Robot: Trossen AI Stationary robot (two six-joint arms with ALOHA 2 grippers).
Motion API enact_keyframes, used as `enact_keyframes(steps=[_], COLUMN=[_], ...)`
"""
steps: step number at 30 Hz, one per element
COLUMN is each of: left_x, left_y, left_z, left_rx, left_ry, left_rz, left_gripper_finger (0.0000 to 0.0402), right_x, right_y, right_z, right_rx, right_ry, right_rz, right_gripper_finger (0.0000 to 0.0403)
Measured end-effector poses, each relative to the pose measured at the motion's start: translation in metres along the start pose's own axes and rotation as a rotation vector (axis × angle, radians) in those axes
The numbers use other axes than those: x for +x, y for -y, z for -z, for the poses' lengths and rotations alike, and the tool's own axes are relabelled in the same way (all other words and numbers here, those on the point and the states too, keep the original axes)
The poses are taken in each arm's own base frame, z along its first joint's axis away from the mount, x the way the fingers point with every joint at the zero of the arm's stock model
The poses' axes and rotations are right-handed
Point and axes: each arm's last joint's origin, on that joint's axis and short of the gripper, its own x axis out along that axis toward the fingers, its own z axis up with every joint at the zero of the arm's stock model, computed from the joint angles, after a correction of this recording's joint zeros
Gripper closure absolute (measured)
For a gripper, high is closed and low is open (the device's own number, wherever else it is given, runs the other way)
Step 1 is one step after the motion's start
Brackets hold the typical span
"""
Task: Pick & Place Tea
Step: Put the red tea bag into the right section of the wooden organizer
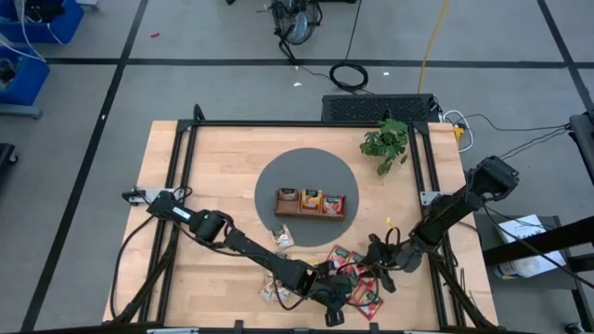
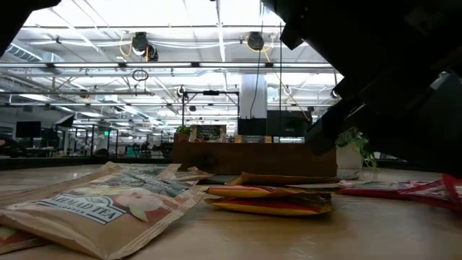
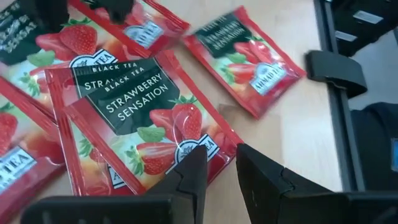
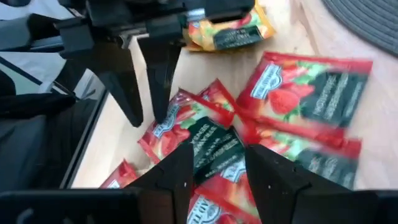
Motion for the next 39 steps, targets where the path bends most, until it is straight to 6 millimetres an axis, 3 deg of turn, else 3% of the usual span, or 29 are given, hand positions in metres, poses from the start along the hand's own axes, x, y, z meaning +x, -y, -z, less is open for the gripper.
enact_keyframes(steps=[12,26,35,39], left_x=[0.002,0.026,0.026,0.021], left_y=[-0.011,-0.018,-0.017,-0.005], left_z=[-0.006,0.003,0.003,0.002], left_rx=[0.021,0.077,0.139,0.236], left_ry=[0.041,0.081,0.094,0.147], left_rz=[-0.075,-0.037,-0.055,-0.057], left_gripper_finger=[0.0309,0.0309,0.0309,0.0309], right_x=[0.0,0.001,0.002,0.002], right_y=[0.003,0.007,0.006,0.005], right_z=[0.004,0.009,0.009,0.008], right_rx=[0.016,0.041,0.01,0.009], right_ry=[-0.048,-0.087,-0.091,-0.088], right_rz=[0.017,0.052,0.029,0.025], right_gripper_finger=[0.0272,0.0273,0.0273,0.0273])
